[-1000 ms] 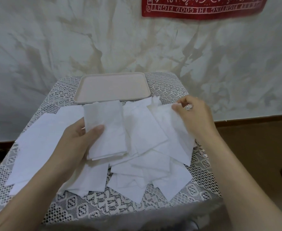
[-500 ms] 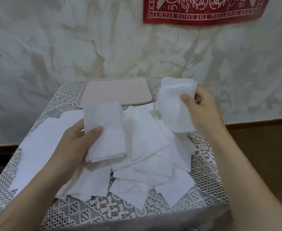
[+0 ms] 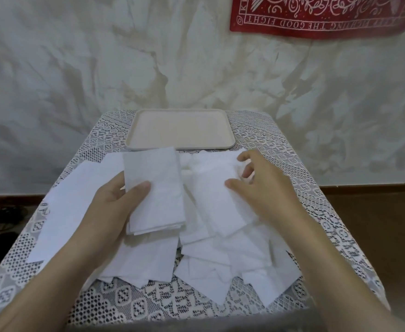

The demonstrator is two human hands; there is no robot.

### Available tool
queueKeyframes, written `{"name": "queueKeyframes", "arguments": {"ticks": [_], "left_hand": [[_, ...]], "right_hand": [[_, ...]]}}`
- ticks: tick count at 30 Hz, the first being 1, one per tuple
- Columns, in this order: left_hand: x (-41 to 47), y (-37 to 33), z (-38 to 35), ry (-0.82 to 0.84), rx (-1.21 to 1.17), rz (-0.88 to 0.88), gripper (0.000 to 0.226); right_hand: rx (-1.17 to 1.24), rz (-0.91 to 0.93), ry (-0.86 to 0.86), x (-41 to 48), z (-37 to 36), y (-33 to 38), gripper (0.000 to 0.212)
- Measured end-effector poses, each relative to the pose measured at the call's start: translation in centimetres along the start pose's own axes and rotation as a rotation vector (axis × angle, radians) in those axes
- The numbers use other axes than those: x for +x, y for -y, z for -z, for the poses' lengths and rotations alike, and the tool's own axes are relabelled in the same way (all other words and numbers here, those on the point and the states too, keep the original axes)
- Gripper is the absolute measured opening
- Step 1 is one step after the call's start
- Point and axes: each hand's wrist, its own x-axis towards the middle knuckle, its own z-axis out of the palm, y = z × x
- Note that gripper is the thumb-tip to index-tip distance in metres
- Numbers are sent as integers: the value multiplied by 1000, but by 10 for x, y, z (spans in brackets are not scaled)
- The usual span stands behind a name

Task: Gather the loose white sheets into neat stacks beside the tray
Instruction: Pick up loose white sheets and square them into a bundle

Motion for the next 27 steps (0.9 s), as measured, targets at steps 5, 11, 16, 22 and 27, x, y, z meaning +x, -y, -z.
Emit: {"name": "queueKeyframes", "arguments": {"ticks": [5, 11, 16, 22, 27], "left_hand": [[-2, 2, 0, 15, 8, -5, 25], [-3, 3, -2, 20, -3, -5, 23], [-3, 3, -3, 19, -8, -6, 25], [-1, 6, -2, 13, -5, 6, 25], [-1, 7, -2, 16, 2, 6, 24]], "right_hand": [[7, -38, 86, -6, -6, -3, 25], [113, -25, 101, 1, -5, -7, 23], [428, -52, -18, 10, 14, -14, 25], [211, -125, 171, 2, -1, -16, 28], [24, -111, 178, 0, -2, -8, 46]]}}
